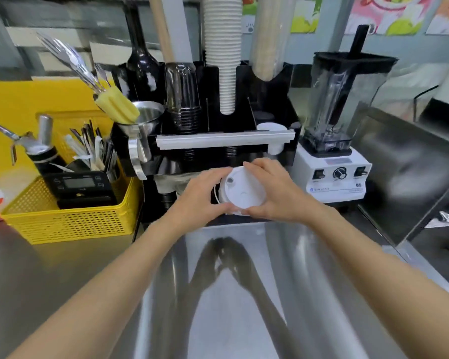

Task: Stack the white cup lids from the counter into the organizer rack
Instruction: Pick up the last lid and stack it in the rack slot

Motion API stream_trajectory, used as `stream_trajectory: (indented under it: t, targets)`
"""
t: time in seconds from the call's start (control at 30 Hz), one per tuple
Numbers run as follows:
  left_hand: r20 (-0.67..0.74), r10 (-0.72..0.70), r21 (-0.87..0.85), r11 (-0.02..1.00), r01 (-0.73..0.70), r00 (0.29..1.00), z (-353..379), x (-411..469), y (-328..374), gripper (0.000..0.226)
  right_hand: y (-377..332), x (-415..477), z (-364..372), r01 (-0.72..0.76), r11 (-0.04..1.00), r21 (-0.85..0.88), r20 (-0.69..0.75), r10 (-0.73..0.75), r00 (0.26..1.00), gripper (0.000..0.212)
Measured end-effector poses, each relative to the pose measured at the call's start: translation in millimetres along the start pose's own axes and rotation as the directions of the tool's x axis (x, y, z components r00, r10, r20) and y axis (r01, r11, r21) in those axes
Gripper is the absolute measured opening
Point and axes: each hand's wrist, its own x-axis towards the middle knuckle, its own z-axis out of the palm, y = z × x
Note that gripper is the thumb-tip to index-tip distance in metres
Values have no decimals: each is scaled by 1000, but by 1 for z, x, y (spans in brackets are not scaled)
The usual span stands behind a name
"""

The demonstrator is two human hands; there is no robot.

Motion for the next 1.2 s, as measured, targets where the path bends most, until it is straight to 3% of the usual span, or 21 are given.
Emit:
stream_trajectory:
  t: [0.27, 0.43, 0.53, 0.73, 0.93, 1.2]
  targets:
    - [-121, 141, 147, 982, -122, 983, -25, 117, 24, 64, 41, 73, -87, -41, 997, -65, -39, 38, 999, 84]
    - [-89, 173, 277, 950, -142, 981, -29, 180, 29, 59, 71, 117, -123, -138, 986, -97, 24, 141, 990, 73]
    - [-76, 162, 314, 940, -131, 984, -23, 205, 20, 53, 87, 134, -126, -179, 975, -130, 86, 191, 978, 77]
    - [-40, 198, 403, 900, -165, 979, -9, 230, 4, 40, 112, 161, -113, -149, 952, -267, 221, 211, 952, 78]
    - [111, 123, 512, 843, -163, 986, 6, 229, -9, 41, 124, 169, -101, -112, 914, -389, 316, 247, 916, 71]
    - [247, 58, 633, 746, -207, 967, 9, 234, -7, 31, 124, 174, -98, -155, 920, -360, 416, 307, 856, 68]
